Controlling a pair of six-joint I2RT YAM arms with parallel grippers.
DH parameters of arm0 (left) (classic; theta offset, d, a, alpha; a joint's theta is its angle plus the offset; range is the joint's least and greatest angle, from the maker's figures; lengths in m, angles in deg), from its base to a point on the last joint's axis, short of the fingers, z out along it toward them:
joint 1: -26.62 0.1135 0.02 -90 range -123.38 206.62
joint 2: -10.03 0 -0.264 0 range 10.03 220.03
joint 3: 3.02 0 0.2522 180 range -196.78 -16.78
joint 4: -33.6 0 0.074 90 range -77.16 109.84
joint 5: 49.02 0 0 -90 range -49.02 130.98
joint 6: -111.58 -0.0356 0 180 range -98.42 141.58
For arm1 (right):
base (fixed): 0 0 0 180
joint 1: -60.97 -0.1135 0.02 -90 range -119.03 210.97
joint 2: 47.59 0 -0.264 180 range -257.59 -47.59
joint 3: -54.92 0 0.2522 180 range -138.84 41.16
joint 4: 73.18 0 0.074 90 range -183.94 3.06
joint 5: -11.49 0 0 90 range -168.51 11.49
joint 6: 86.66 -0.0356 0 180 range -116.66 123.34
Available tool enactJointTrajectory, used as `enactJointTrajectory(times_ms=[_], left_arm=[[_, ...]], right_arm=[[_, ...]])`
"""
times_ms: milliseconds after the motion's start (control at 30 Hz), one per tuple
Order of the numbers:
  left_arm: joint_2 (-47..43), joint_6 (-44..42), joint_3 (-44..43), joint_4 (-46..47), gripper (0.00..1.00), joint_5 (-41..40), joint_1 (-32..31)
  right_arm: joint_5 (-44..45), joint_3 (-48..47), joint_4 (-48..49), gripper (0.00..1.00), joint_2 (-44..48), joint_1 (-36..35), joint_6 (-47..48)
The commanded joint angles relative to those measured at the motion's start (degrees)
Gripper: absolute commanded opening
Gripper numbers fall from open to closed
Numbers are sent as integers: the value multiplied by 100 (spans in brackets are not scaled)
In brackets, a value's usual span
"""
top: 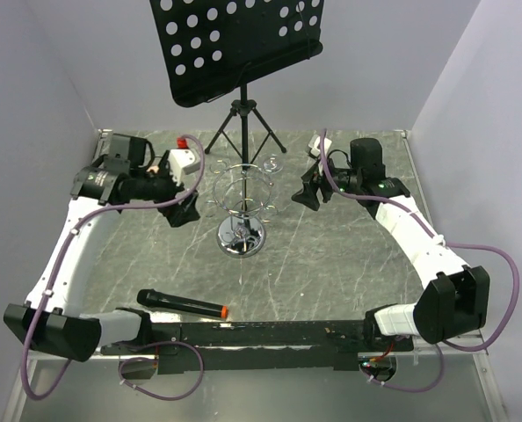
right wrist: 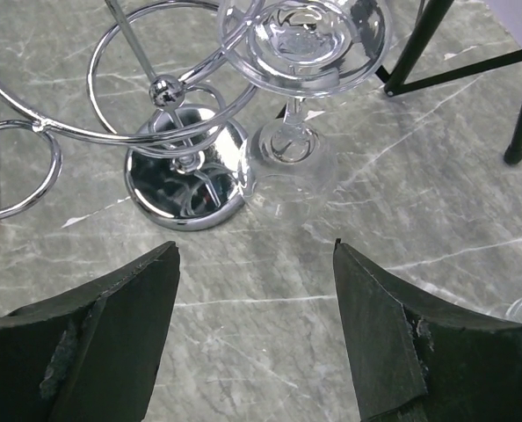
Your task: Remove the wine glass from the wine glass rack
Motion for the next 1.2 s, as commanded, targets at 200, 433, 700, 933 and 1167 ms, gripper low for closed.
enactJointTrajectory(times_ms=[200,433,700,933,1167], left_arm=[[559,9,-148,619,100,-575,-295],[603,122,-165,1190,100,-1182,-286],[665,-79,-324,1243,100,-1525,-295],[586,34,-236,1524,100,-1947,-286],[209,35,133,1410,100,-1472,-286]], right_arm=[[83,234,423,79,185,-42,59],[65,358,441,79,247,-42,24],[30,419,458,80,282,-42,24],[-32,507,529,80,343,-42,-64],[-269,525,485,79,352,-42,-81]])
